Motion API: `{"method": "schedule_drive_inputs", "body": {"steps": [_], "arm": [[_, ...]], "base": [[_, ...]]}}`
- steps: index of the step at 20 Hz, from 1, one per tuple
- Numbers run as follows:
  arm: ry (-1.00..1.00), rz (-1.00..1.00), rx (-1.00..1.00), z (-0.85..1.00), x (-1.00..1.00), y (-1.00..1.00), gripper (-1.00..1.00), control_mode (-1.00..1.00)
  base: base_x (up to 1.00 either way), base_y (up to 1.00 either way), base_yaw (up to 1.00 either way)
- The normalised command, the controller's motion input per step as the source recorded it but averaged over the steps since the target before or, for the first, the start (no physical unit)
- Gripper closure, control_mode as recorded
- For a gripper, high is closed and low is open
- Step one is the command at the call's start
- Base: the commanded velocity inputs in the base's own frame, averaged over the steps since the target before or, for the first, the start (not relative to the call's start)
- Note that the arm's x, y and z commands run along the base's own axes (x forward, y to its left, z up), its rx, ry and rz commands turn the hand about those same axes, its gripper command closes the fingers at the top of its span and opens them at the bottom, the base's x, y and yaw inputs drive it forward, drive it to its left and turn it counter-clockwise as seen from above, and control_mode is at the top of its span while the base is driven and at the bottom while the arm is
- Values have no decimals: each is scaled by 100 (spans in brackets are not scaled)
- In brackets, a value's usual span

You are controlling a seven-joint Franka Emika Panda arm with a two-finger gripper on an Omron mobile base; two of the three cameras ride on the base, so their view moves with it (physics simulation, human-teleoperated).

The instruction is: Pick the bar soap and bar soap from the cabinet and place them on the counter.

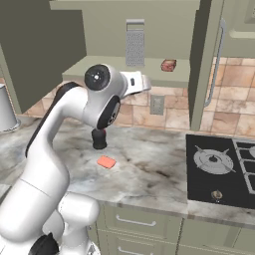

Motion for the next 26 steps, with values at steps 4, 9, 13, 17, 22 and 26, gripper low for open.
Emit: {"method": "schedule_drive_inputs", "body": {"steps": [4, 9, 13, 17, 22, 26], "arm": [[-22, -10, 0, 73, 0, -12, -100, -100], [-15, -13, 0, 58, 18, -18, -100, -100], [-7, -14, 1, 47, 37, -25, -100, -100], [-6, -8, 1, 30, 31, -27, -100, -100], [-2, 0, 0, 2, 1, 0, -100, -100], [5, 0, 5, 0, 17, -2, -100, -100]], "base": [[0, 0, 0], [0, 0, 0], [0, 0, 0], [0, 0, 0], [0, 0, 0], [0, 0, 0]]}}
